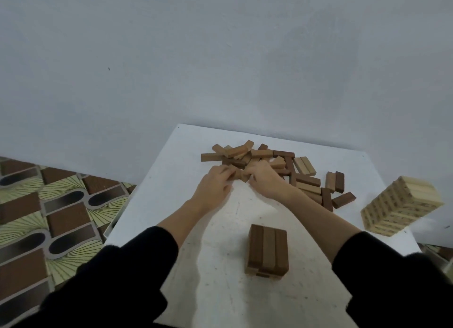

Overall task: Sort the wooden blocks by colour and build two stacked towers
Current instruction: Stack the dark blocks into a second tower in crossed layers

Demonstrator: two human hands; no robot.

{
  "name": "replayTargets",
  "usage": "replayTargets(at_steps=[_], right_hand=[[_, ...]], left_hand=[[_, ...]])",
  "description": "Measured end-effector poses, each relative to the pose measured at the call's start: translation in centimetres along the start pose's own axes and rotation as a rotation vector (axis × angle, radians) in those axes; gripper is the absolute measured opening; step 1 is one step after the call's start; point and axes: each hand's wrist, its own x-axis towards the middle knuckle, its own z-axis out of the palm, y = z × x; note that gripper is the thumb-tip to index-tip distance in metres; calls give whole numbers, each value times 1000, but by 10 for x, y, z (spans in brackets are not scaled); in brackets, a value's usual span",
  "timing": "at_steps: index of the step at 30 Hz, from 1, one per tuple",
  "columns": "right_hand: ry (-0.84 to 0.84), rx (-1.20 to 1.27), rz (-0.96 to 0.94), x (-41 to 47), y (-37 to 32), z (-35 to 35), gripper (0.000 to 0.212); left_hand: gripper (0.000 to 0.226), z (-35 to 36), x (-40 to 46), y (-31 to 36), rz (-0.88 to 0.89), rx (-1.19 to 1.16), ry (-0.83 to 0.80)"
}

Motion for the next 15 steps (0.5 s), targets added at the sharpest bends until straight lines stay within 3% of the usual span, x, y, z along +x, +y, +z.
replayTargets(at_steps=[4,9,12,15], right_hand=[[-33,-94,-34,9,-1,6,23],[-63,53,-75,20,-5,12,33],[-66,99,-70,27,-11,12,27],[-102,99,-73,33,-17,12,37]], left_hand=[[18,6,-4,-16,111,19,132],[24,4,-4,-36,218,-64,200],[46,-4,4,-43,153,-62,192],[59,-25,15,-39,-32,-254,151]])
